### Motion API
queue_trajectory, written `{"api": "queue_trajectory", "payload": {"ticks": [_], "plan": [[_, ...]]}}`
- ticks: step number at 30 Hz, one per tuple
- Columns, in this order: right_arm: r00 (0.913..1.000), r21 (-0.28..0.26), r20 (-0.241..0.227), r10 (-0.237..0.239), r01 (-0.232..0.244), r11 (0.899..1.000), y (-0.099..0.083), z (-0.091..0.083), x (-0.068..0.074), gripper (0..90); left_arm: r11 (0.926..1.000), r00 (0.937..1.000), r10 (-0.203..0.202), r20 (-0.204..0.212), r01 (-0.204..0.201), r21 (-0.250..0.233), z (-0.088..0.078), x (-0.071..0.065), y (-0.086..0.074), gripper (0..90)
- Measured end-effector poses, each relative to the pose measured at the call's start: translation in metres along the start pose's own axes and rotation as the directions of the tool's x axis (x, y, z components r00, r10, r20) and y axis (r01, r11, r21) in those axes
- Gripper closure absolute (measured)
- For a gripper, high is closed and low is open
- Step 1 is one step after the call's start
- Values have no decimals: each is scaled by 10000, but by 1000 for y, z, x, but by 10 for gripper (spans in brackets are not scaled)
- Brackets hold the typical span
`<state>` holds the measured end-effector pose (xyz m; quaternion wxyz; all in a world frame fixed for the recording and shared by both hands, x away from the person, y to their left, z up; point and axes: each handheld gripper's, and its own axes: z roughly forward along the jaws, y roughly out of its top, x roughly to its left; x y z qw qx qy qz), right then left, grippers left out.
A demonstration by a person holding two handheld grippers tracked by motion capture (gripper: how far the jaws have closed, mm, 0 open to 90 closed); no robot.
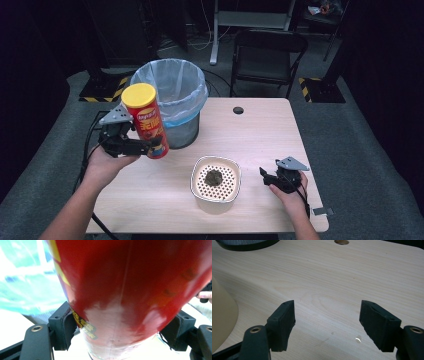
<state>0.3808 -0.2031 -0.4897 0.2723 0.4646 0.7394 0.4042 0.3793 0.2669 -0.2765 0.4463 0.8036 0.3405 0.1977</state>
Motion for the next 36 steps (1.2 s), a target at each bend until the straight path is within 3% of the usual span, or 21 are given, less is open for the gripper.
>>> {"api": "queue_trajectory", "payload": {"ticks": [15,24,32,36], "plan": [[9997,117,-6,-242,242,9996,0,2,3,282,9999,9997,150,183,-151,31,-3,-2,60,236],[9998,98,4,-205,205,9997,0,2,2,285,10000,9997,-49,234,50,-44,3,1,86,237],[9999,100,24,-104,104,9999,0,2,2,285,10000,9999,-51,-97,52,17,2,9,109,237],[9999,70,-7,-168,168,9998,0,2,1,285,9995,9989,-301,-355,302,9,5,18,116,237]]}}
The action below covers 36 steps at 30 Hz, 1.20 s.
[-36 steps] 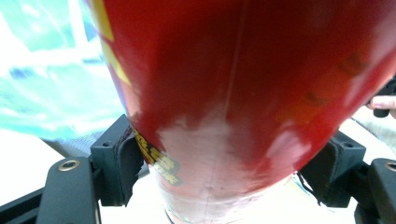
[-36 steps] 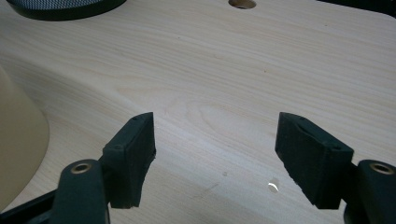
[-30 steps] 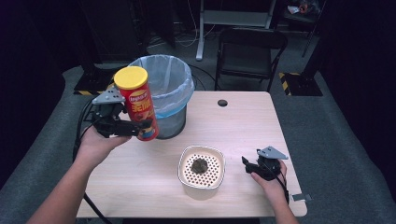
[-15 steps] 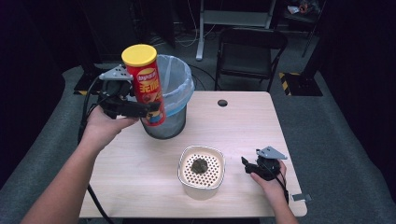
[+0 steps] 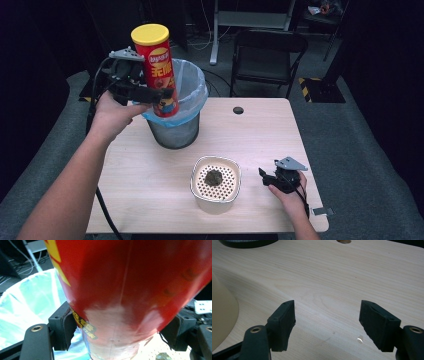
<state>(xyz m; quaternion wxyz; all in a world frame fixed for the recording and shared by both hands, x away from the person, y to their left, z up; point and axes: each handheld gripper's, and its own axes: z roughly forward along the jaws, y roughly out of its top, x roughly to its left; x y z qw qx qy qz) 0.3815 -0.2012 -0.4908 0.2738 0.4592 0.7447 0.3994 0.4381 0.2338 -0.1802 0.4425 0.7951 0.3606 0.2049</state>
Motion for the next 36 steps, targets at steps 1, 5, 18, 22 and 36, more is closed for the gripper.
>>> {"api": "queue_trajectory", "payload": {"ticks": [1,5,18,22,36], "plan": [[10000,9,-27,-48,48,10000,0,0,0,285,10000,9999,-53,-139,53,23,2,2,1,237],[10000,-2,-74,-21,21,10000,0,0,-1,285,9989,9979,-457,-468,454,-70,8,10,4,236],[9998,-13,-133,128,-128,9999,0,-1,-1,286,9910,9799,-1341,-1478,1333,-150,38,32,9,237],[9998,-1,-195,99,-99,10000,0,0,-1,285,9881,9731,-1538,-1718,1524,-212,48,38,9,237],[9994,14,-346,36,-36,10000,0,1,0,287,9815,9477,-1912,-2554,1876,-387,81,58,-2,236]]}}
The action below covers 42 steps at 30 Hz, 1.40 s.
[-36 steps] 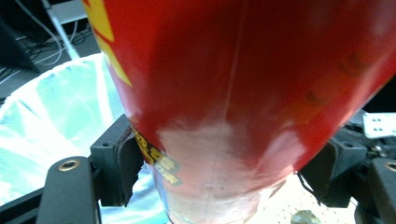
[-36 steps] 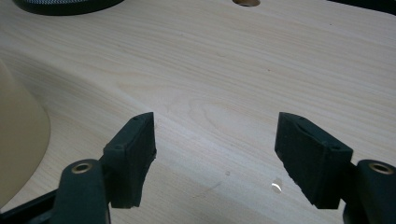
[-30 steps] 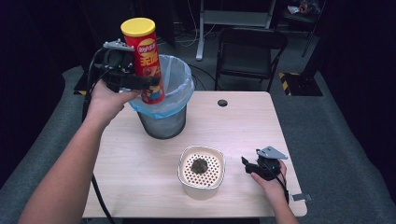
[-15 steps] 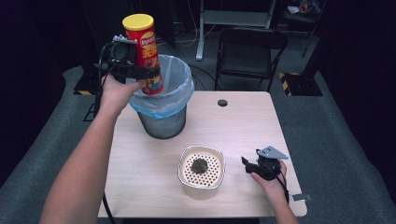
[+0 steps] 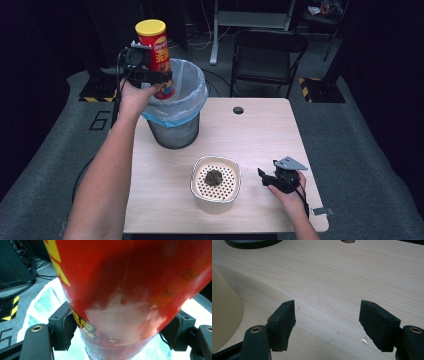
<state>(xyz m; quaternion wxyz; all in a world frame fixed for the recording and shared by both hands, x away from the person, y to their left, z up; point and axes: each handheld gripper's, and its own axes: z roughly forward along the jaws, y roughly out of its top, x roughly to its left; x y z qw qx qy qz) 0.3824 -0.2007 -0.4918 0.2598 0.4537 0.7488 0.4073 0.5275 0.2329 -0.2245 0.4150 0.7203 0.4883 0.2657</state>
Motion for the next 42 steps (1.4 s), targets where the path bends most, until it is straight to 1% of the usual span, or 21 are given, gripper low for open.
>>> {"api": "queue_trajectory", "payload": {"ticks": [2,3,8,9,10,12,14,17,18,19,21,23,25,30,33,34,35,38,39,41,42], "plan": [[10000,19,16,-35,35,10000,0,1,1,287,10000,10000,-50,-11,50,-4,6,3,-2,236],[9999,28,-26,-141,141,9999,0,1,1,287,10000,10000,-8,-10,8,17,8,5,-3,236],[9999,97,-50,-100,100,9999,0,2,5,287,9996,9997,-199,-116,201,178,20,10,-5,236],[9994,100,-97,-320,321,9994,0,3,4,287,9995,9997,-218,-69,219,213,22,11,-5,236],[9998,129,-116,-155,157,9998,0,3,5,287,9994,9997,-230,-17,231,250,24,12,-5,235],[9996,140,-137,-228,230,9996,0,4,5,287,9988,9997,-242,-30,243,430,28,14,-5,235],[9997,147,-139,-193,195,9997,0,4,5,287,9971,9994,-354,-23,355,668,32,15,-6,234],[9997,135,-223,-119,122,9998,0,4,5,287,9923,9988,-495,1,492,1135,38,16,-8,232],[9997,114,-174,-187,189,9998,0,4,5,287,9923,9990,-442,43,434,1160,38,16,-9,230],[9996,96,-176,-221,223,9997,0,3,4,287,9914,9996,-284,0,281,1279,39,16,-10,225],[9999,50,-124,-104,105,9999,0,2,5,287,9892,9988,-470,-123,482,1386,39,18,-11,152],[9999,45,-107,-65,66,10000,0,3,5,287,9905,9981,-557,-275,587,1241,35,20,-14,140],[9999,52,-131,-111,112,9999,0,2,5,287,9917,9978,-552,-365,590,1140,31,23,-18,140],[9998,42,-132,-131,132,9999,1,2,4,287,9923,9991,-392,-153,407,1166,17,30,-25,168],[9999,95,-116,-57,58,9999,0,2,4,287,9932,9991,-367,234,338,1117,5,33,-28,206],[9999,99,-111,-60,61,9999,0,2,4,287,9939,9985,-342,437,294,1067,0,34,-29,219],[9999,84,-89,-84,85,9999,0,2,4,287,9931,9973,-281,678,201,1152,-5,35,-30,233],[9999,52,-116,-78,79,10000,0,2,5,287,9934,9957,71,923,-176,1134,-18,34,-35,246],[9999,63,-83,-111,111,9999,0,2,4,287,9939,9952,69,980,-176,1090,-22,33,-38,246],[10000,82,-42,-41,42,10000,0,2,5,287,9930,9935,295,1097,-417,1105,-28,33,-43,247],[10000,64,-20,-66,66,10000,0,3,5,287,9936,9927,297,1172,-422,1050,-32,33,-46,248]]}}
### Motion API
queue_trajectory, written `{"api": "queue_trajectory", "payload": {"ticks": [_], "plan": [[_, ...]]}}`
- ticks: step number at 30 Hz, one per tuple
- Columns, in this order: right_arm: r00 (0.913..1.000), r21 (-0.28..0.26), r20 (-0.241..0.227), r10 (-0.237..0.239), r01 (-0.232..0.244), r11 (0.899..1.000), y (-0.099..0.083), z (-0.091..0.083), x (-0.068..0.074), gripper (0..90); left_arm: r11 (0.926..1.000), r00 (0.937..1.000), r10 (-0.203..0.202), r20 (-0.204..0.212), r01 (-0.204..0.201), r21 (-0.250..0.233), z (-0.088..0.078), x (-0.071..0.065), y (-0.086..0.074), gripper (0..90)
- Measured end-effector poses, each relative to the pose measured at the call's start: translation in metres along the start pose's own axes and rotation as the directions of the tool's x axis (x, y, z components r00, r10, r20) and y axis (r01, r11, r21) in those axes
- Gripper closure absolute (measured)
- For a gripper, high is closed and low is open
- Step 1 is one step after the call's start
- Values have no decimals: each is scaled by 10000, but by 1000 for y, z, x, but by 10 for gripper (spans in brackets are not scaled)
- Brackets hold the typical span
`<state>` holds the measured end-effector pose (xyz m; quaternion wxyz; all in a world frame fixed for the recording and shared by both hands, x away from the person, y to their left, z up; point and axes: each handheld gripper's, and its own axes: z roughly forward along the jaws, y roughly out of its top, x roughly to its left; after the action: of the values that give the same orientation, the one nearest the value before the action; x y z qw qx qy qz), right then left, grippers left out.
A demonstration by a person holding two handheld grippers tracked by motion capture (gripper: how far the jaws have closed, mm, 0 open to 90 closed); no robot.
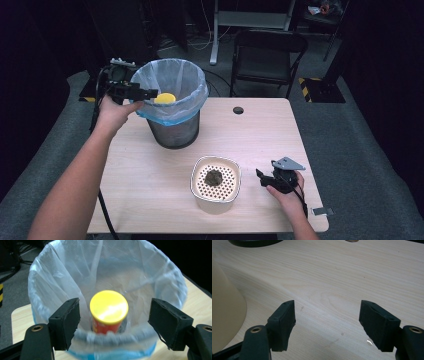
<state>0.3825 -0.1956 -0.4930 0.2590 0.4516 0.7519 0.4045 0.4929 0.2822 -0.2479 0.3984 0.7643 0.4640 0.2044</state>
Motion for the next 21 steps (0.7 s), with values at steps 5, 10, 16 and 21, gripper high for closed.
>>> {"api": "queue_trajectory", "payload": {"ticks": [5,10,16,21], "plan": [[10000,22,19,65,-65,10000,0,0,0,287,9999,9991,15,426,-10,-101,-15,-1,-15,250],[10000,60,-8,-21,21,10000,0,0,0,287,9996,9950,103,996,-78,-254,-26,-7,-31,250],[10000,68,2,79,-79,9999,-1,0,0,287,9992,9872,130,1589,-68,-396,-34,-12,-56,251],[10000,98,46,75,-75,9999,-1,1,0,287,9989,9853,350,1674,-292,-370,-33,-16,-83,261]]}}
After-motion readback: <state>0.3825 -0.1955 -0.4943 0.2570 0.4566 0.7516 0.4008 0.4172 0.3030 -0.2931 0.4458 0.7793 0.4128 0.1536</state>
